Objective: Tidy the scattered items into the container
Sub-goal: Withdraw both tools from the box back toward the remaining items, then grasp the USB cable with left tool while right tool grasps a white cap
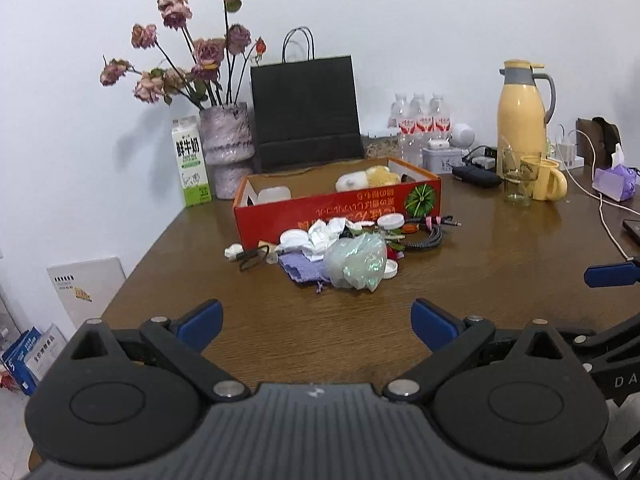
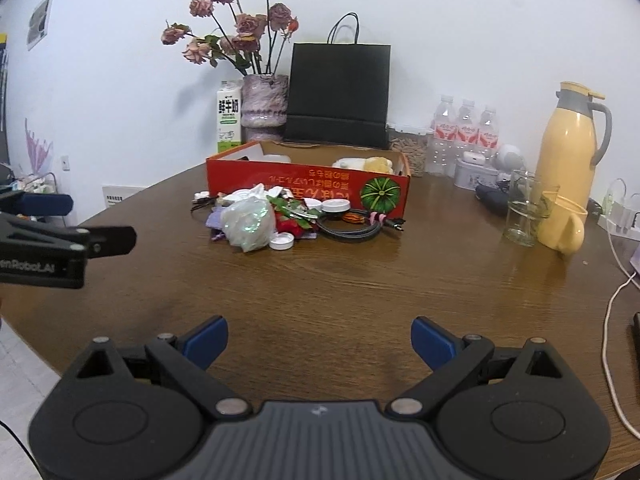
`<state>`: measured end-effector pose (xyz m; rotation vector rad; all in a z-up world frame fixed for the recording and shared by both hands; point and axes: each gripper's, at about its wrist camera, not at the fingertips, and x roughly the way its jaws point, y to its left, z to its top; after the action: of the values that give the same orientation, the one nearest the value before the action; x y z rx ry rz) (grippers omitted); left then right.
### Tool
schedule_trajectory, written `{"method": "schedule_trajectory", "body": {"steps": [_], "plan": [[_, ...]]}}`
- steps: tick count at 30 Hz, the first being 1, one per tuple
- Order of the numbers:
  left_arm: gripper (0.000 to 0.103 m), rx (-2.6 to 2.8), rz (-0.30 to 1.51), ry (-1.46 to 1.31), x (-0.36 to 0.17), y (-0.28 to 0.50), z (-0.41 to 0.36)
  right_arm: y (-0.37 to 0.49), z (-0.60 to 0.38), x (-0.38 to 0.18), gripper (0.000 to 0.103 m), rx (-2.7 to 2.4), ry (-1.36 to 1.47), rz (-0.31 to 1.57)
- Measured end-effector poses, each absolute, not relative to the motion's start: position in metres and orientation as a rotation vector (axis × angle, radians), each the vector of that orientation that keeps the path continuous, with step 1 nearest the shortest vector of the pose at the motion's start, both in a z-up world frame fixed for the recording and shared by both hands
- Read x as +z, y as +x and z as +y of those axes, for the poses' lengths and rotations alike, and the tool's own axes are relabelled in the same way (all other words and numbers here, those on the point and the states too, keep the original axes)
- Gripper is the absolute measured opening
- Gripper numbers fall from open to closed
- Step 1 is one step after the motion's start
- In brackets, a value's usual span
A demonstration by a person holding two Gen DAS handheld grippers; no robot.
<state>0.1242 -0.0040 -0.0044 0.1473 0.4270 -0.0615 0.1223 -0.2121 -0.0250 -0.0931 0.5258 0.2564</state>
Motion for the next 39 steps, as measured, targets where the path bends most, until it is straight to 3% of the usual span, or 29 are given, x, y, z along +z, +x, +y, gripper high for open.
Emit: {"method": "schedule_trajectory", "body": {"steps": [18, 29, 31, 33, 39], "plan": [[0.103, -0.013, 0.519, 0.097, -0.028, 0.172, 0.027, 0.154, -0.21, -0.039, 0.098, 0.28, 0.03, 0.541], [0.103, -0.029, 0.514, 0.032, -0.008, 0.305, 0.105, 0.225, -0.203, -0.021, 0.098, 0.27, 0.006, 0.476], [0.098, -0.048, 0.544, 0.025, -0.013, 0.335, 0.118, 0.242, -0.2, -0.022, 0.097, 0.27, 0.003, 0.472], [0.084, -0.068, 0.57, 0.016, -0.019, 0.36, 0.125, 0.261, -0.199, -0.021, 0.092, 0.273, 0.017, 0.486], [0.075, -0.107, 0.631, -0.007, -0.039, 0.407, 0.133, 0.311, -0.185, -0.016, 0.083, 0.328, 0.03, 0.511]]}}
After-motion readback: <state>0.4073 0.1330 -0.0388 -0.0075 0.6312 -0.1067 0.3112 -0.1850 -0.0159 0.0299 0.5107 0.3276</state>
